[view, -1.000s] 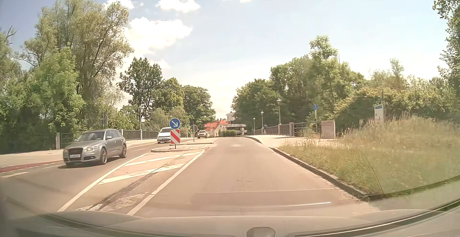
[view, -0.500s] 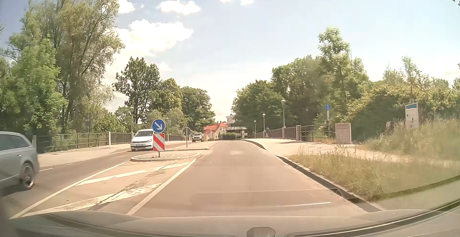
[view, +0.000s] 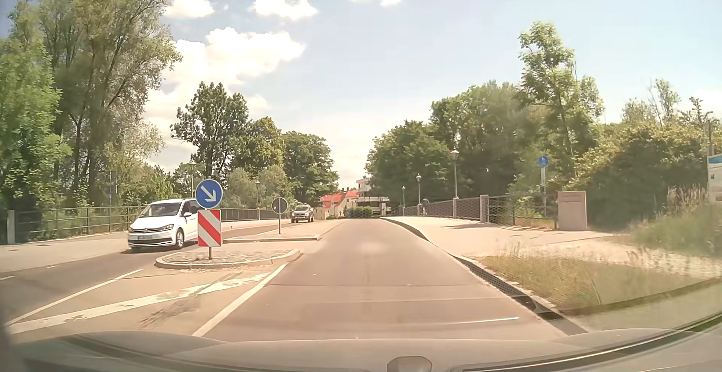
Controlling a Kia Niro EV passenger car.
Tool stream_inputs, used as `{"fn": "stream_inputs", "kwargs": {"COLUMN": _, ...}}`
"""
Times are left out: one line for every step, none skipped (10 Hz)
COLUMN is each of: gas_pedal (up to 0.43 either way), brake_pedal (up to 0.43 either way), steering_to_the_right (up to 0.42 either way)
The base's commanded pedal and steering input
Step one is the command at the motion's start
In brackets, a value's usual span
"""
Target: Follow the waypoints while adhering to traffic rules and regulations
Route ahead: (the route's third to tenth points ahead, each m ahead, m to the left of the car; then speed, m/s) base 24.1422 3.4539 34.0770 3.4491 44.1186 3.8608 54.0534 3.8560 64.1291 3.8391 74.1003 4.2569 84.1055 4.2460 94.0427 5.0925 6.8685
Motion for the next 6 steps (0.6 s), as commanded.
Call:
{"fn": "stream_inputs", "kwargs": {"gas_pedal": 0.177, "brake_pedal": 0.0, "steering_to_the_right": -0.016}}
{"fn": "stream_inputs", "kwargs": {"gas_pedal": 0.189, "brake_pedal": 0.0, "steering_to_the_right": -0.016}}
{"fn": "stream_inputs", "kwargs": {"gas_pedal": 0.189, "brake_pedal": 0.0, "steering_to_the_right": -0.016}}
{"fn": "stream_inputs", "kwargs": {"gas_pedal": 0.189, "brake_pedal": 0.0, "steering_to_the_right": -0.015}}
{"fn": "stream_inputs", "kwargs": {"gas_pedal": 0.189, "brake_pedal": 0.0, "steering_to_the_right": -0.014}}
{"fn": "stream_inputs", "kwargs": {"gas_pedal": 0.189, "brake_pedal": 0.0, "steering_to_the_right": -0.014}}
